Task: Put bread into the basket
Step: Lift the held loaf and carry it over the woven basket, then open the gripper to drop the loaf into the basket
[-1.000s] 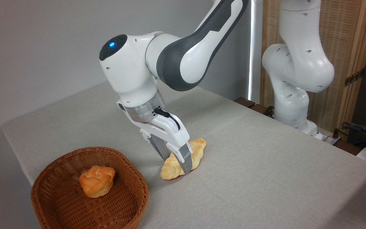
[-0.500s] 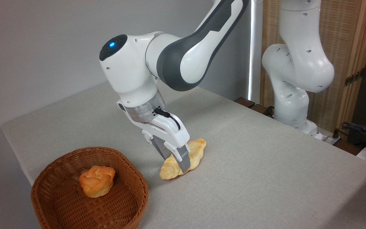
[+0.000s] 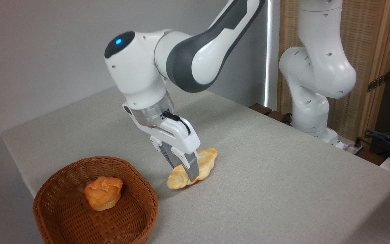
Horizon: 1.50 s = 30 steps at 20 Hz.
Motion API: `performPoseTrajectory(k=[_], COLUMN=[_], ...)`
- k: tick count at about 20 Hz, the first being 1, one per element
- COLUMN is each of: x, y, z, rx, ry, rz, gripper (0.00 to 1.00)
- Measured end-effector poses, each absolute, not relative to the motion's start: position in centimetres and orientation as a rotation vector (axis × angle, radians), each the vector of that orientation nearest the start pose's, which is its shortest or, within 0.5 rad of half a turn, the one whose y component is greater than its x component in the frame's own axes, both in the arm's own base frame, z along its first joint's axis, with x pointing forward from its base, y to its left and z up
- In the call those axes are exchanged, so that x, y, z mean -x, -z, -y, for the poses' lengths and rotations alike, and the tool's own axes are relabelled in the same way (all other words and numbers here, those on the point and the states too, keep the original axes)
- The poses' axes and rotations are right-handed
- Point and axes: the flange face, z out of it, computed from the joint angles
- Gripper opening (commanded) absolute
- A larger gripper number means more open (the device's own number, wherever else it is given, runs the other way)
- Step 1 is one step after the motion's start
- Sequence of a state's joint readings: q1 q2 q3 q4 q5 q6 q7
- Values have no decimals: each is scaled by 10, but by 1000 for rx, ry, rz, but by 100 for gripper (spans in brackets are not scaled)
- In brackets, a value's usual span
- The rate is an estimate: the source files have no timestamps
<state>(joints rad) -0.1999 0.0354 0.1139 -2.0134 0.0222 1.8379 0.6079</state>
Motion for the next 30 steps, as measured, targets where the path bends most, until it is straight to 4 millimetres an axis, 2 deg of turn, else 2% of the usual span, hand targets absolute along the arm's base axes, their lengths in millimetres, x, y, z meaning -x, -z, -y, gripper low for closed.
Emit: performPoseTrajectory(k=[4,6,9,12,16,20,22,25,30], x=[-537,-540,-551,-563,-579,-599,-611,-621,-628], y=[-459,-478,-498,-514,-524,-528,-532,-535,-538], z=[52,62,78,81,80,71,62,50,46], rx=[2951,2931,2905,2935,3056,3129,3156,3164,3138], ry=[-260,-197,-48,123,290,474,613,739,844], rz=[-1107,-1143,-1173,-1137,-896,-561,-368,-191,-139], gripper=[51,51,51,52,53,64,100,100,100])
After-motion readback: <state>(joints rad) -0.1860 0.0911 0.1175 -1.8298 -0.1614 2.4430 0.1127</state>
